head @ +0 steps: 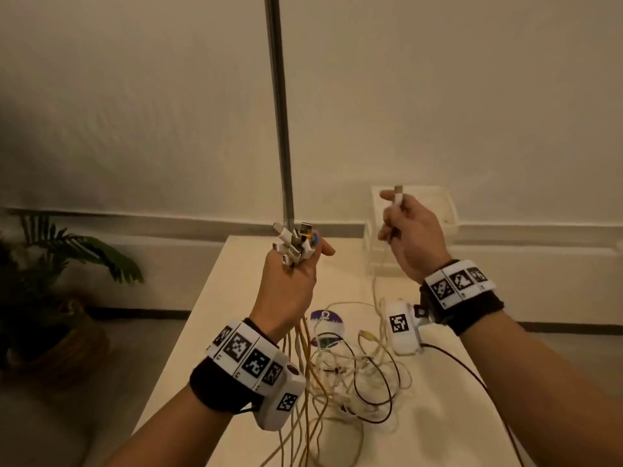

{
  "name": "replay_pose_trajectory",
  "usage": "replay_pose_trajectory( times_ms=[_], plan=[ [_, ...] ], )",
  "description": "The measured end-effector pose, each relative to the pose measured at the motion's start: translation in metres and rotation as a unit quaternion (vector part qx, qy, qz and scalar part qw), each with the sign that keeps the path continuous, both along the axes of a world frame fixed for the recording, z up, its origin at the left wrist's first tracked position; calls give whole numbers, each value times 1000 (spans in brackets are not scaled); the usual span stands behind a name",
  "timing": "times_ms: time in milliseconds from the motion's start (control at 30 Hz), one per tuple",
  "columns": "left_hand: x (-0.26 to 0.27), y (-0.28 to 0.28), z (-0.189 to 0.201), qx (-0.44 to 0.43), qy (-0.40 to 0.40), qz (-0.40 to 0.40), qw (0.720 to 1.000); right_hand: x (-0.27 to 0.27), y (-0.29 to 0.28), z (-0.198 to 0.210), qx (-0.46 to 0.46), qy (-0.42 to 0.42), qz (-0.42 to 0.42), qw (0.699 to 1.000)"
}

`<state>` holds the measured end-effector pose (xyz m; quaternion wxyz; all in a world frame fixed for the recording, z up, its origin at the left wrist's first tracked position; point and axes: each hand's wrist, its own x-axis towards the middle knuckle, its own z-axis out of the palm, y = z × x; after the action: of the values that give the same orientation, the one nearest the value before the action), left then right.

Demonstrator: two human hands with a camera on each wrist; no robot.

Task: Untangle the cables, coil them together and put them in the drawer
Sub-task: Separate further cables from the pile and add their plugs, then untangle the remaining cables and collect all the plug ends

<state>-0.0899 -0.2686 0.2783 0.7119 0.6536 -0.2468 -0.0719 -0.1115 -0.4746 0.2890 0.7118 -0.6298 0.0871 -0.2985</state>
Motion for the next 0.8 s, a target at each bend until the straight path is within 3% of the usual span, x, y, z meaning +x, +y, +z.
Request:
replay_pose_trajectory(
  times_ms=[100, 200, 333, 433, 600, 800],
  plan=[
    [2, -11, 21, -34, 6, -8, 999, -15, 24, 44, -31, -19, 108, 994],
    [5, -14, 33, -61, -2, -27, 998, -27, 49, 52, -121, 34, 162, 979],
    [10, -11, 32, -46, 6, 1, 999, -34, 60, 45, -157, 99, 125, 975],
    [10, -9, 31, -40, 14, 12, 999, -39, 69, 36, -158, 148, 146, 965],
    [0, -4, 34, 19, -58, -32, 998, -39, 80, 28, -340, 185, 169, 907],
    [-5, -3, 23, 47, -112, -23, 992, -44, 80, 29, -348, 177, 184, 902]
  ],
)
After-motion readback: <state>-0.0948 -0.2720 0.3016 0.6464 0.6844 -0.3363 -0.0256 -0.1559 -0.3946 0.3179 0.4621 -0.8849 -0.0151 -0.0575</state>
